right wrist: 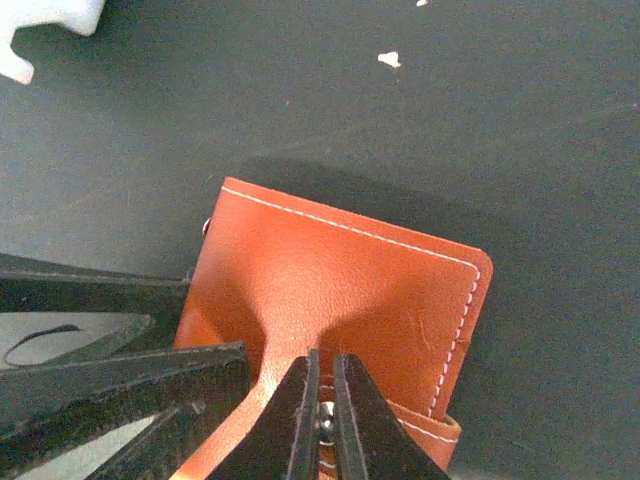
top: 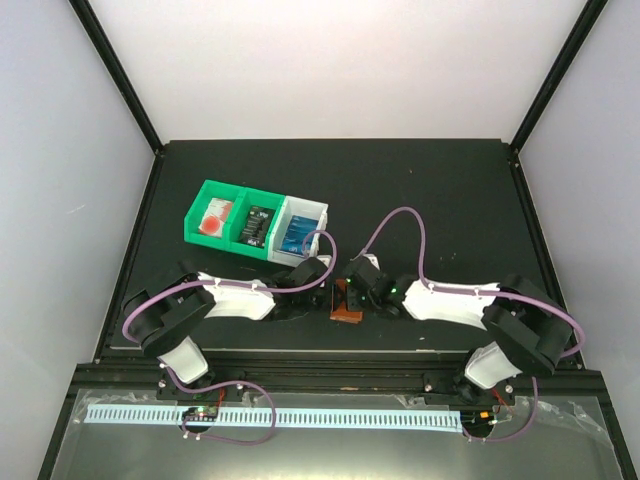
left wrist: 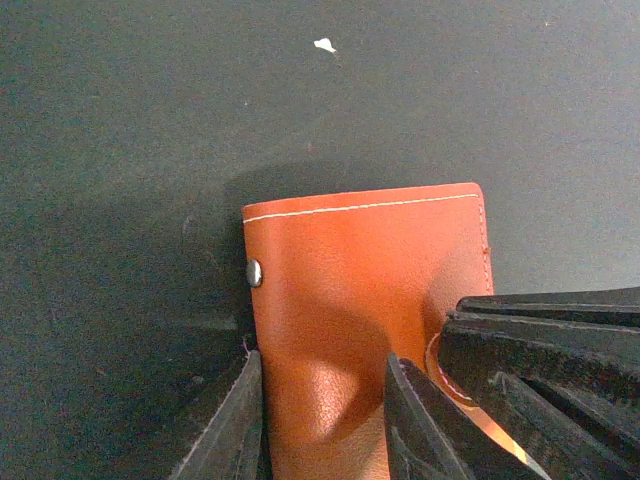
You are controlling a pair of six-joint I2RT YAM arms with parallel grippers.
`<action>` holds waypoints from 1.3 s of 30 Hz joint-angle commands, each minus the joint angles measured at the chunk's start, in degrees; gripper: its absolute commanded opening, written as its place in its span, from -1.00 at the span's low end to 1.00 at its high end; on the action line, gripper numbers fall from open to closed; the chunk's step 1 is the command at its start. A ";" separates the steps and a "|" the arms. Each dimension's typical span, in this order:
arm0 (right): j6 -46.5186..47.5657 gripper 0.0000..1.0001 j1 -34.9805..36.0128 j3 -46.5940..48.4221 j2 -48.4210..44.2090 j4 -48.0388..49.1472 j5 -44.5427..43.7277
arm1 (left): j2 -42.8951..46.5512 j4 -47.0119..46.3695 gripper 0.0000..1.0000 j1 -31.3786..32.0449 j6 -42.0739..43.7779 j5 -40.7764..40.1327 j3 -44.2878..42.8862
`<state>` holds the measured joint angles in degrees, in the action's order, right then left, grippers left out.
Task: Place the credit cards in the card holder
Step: Close the card holder at the center of the board.
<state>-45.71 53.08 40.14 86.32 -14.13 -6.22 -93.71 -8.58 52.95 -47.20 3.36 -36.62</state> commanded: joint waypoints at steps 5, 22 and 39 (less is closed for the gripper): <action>-2.76 -0.91 6.74 -8.79 3.02 2.88 -9.06 | -2.62 8.78 -0.29 -0.30 -0.48 3.23 2.18; -3.01 -0.91 10.75 -13.17 -2.25 11.03 -17.31 | -0.74 8.86 -0.26 -0.94 -0.23 3.69 2.39; -1.50 -0.14 7.26 1.43 -28.49 -16.78 -27.83 | 31.33 23.24 0.90 -5.44 6.93 -8.98 3.08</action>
<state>-46.87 60.77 39.81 65.32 -20.36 -28.91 -71.94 7.11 48.07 -43.62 1.91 -33.10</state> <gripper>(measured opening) 0.335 0.824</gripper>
